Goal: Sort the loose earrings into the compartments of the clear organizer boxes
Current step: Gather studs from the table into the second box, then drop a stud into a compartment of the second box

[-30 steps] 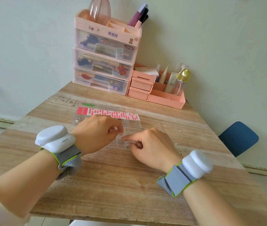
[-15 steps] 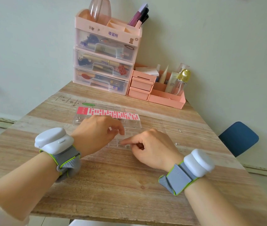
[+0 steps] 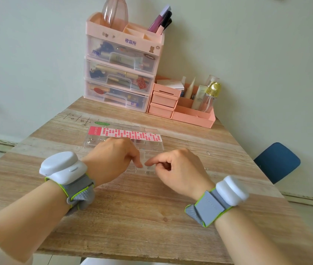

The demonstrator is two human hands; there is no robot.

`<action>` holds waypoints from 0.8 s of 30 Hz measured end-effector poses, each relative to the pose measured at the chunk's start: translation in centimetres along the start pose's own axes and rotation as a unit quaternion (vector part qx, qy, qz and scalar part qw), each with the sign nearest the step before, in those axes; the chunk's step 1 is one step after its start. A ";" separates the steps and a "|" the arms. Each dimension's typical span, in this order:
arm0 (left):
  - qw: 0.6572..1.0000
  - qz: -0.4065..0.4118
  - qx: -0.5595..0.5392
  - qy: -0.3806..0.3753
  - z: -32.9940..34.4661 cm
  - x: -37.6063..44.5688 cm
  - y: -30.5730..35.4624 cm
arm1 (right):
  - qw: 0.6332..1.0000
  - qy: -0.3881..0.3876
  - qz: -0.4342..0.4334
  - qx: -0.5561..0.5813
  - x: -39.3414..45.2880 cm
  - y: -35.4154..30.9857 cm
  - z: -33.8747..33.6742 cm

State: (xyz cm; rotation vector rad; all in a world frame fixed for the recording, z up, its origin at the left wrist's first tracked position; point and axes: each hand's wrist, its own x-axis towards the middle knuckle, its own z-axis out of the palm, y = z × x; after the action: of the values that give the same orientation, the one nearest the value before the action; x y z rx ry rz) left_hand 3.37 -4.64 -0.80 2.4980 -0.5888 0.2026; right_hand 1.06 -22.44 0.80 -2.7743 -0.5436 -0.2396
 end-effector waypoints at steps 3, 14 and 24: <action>1.000 0.014 0.014 0.001 0.2 0.2 -0.2 | 0.999 -0.022 -0.017 -0.021 -0.2 -0.3 -0.2; 0.999 0.036 0.001 0.018 -0.1 -0.1 0.0 | 0.999 0.018 0.012 0.031 -0.3 0.9 -1.0; 0.999 0.008 -0.031 -0.035 -0.5 0.9 0.7 | 0.974 0.170 0.100 0.109 -1.6 7.5 -2.3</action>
State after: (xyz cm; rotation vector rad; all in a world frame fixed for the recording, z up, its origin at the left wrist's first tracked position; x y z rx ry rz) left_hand 3.83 -5.25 0.22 2.4497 -0.6354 0.1012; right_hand 2.32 -30.32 0.71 -2.4770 -0.1899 -0.5582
